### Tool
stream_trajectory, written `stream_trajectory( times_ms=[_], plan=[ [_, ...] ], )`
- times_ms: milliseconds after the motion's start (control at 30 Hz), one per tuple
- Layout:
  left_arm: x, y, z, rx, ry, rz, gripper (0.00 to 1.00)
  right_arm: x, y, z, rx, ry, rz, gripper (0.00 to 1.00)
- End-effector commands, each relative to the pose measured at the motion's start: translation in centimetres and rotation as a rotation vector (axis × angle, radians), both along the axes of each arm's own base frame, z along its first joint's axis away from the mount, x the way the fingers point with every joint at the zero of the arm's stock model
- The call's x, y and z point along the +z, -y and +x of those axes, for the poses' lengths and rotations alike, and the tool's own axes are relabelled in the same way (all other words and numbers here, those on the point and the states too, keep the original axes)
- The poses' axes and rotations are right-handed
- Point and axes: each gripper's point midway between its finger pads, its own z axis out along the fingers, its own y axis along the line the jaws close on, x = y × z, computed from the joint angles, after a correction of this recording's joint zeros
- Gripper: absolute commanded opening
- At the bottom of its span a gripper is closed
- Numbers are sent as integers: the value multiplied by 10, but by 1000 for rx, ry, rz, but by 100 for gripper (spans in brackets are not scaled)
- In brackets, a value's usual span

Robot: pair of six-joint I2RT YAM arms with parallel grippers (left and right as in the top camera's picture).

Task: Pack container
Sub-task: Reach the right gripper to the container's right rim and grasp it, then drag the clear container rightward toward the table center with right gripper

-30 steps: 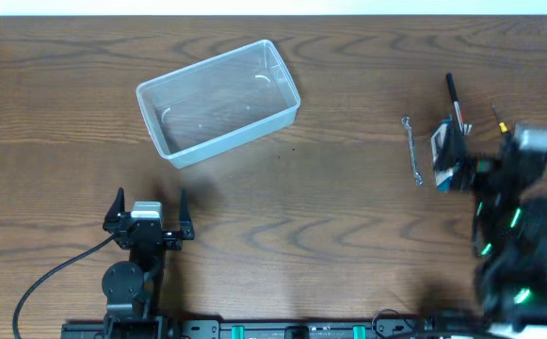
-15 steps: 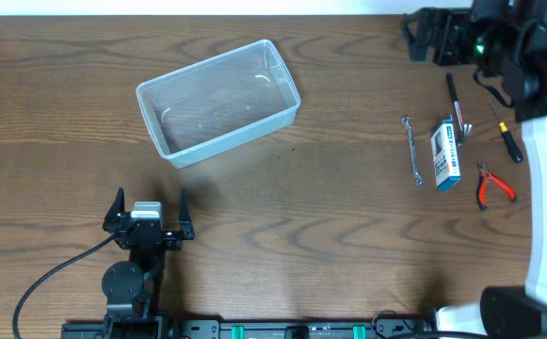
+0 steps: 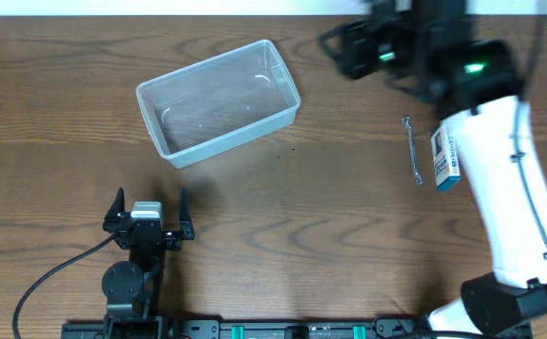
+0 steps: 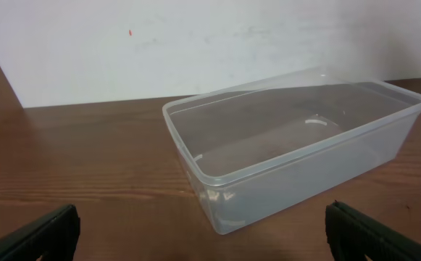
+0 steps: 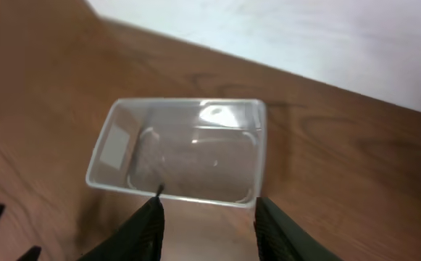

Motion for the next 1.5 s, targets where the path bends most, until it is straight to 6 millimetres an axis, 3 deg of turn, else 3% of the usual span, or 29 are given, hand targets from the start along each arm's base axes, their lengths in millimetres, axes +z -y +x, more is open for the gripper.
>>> stream_trajectory(
  times_ms=[0, 167, 333, 700, 933, 1067, 1267, 1467],
  plan=[
    [-15, 2, 0, -12, -43, 17, 98, -23, -11, 11, -98, 54, -201, 44],
    [-15, 2, 0, -12, -43, 17, 98, -77, -32, 20, -111, 9, -355, 46],
    [-15, 2, 0, -12, -43, 17, 98, -116, -31, 33, -146, -77, -375, 53],
    [-15, 2, 0, -12, -43, 17, 98, -151, -8, 60, -203, -130, -402, 49],
    [-15, 2, 0, -12, -43, 17, 98, -200, -19, 60, -130, -215, -436, 49],
    [-15, 2, 0, -12, -43, 17, 98, -219, -19, 61, -125, -247, -457, 38],
    [-15, 2, 0, -12, -43, 17, 98, -236, -18, 62, -124, -274, -474, 35],
    [-15, 2, 0, -12, -43, 17, 98, -244, -18, 62, -120, -285, -483, 41]
  ],
)
